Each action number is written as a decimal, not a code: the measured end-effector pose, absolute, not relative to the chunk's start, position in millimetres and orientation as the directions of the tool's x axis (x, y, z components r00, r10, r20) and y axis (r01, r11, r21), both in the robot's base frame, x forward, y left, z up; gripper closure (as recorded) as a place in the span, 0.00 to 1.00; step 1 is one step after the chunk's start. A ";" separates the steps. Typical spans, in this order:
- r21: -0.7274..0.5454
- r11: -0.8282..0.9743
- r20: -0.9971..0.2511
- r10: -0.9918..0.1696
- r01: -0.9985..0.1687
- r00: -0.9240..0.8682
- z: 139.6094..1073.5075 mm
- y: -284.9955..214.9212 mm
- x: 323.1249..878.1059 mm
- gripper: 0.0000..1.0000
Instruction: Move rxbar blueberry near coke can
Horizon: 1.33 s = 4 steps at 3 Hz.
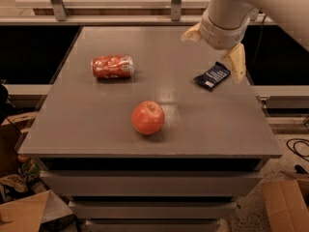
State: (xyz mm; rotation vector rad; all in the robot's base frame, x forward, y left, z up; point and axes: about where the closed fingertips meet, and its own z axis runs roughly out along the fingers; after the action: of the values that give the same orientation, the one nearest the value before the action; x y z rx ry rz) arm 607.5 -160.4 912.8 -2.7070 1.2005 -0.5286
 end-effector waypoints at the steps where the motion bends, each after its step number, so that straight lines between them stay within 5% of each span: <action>1: -0.205 -0.655 0.267 -0.752 -0.727 0.602 889.3 -171.1 624.6 0.00; 4: -0.127 -0.520 0.198 -0.848 -0.845 0.492 838.7 -200.7 660.5 0.00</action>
Offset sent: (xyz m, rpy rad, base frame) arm 0.0512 -0.0437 -0.0650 -0.0663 0.1428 -0.1694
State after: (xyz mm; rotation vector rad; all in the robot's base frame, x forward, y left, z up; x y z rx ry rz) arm 660.5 -200.7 838.7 -2.7016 1.5329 -0.3697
